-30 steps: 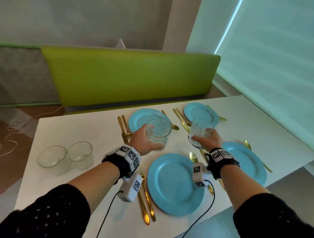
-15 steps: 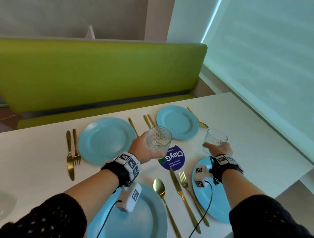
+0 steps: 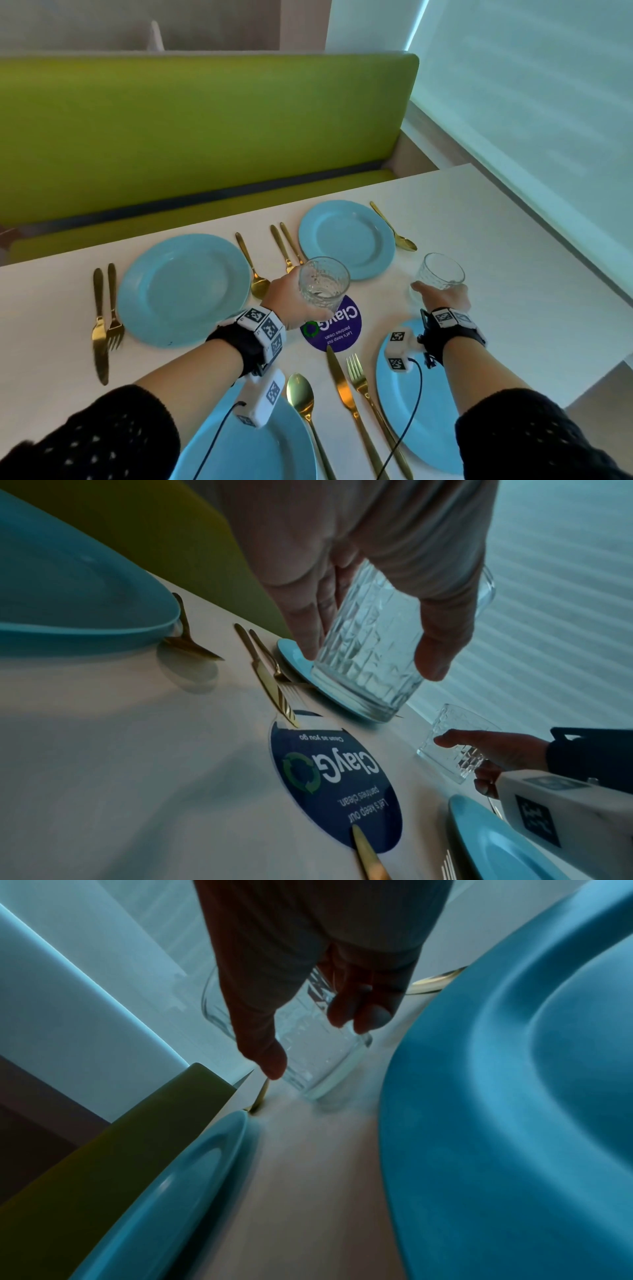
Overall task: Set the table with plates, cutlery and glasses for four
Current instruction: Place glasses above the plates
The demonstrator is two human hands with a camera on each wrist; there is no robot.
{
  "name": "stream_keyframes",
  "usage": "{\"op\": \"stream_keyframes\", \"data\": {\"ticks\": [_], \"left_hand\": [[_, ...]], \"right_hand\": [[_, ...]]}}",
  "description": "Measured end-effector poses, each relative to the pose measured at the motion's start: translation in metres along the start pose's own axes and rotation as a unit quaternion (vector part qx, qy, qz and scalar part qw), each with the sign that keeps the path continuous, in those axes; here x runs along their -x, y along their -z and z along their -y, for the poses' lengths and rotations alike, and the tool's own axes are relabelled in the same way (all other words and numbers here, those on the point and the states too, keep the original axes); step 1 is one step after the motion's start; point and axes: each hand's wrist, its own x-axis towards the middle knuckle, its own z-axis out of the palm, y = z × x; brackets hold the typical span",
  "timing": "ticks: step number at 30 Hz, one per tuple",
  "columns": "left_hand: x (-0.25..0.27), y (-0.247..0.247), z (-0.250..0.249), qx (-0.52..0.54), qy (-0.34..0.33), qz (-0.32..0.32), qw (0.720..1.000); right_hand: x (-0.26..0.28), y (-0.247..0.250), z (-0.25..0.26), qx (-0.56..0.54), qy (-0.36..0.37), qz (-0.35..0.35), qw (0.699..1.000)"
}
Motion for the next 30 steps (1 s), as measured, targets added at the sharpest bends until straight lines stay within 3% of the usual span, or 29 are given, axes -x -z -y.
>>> {"op": "stream_keyframes", "data": {"ticks": [7,30], "left_hand": [[-0.008,-0.010,0.006,-0.020,0.008,0.018,1.000],[-0.004,-0.040,0.011,-0.053,0.007,0.055,0.997]], "right_hand": [[-0.001,-0.004,-0.007,-0.035,0.006,0.003,0.999],[0.007,0.002,-0.020,0.016,-0.003,0.028,0.999]]}}
